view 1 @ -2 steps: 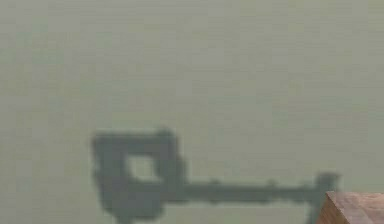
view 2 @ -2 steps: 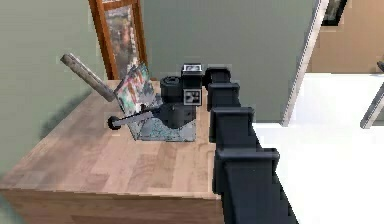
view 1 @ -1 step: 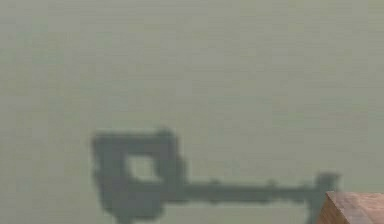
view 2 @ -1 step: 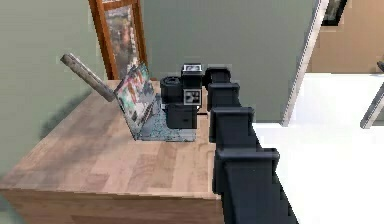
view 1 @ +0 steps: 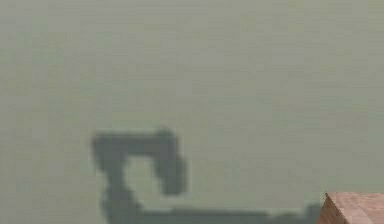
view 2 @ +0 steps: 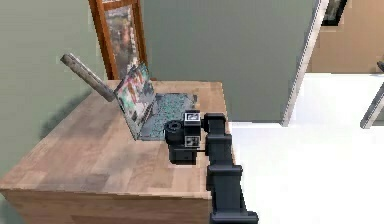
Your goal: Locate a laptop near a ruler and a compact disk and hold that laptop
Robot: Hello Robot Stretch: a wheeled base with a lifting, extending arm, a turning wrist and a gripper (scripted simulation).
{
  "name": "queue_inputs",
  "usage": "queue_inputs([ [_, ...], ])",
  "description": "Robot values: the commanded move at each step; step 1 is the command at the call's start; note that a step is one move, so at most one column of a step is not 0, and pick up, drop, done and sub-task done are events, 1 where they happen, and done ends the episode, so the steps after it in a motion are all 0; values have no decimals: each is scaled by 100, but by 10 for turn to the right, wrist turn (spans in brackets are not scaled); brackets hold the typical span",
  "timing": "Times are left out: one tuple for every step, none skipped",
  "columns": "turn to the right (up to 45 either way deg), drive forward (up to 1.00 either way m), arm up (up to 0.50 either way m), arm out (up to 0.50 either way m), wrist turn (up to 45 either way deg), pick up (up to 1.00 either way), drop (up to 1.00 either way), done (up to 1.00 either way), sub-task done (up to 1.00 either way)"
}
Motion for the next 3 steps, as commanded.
queue_inputs([
  [0,0,0,0,0,100,0,0,0],
  [0,0,10,0,0,0,0,0,0],
  [0,0,0,0,0,0,0,100,0],
])
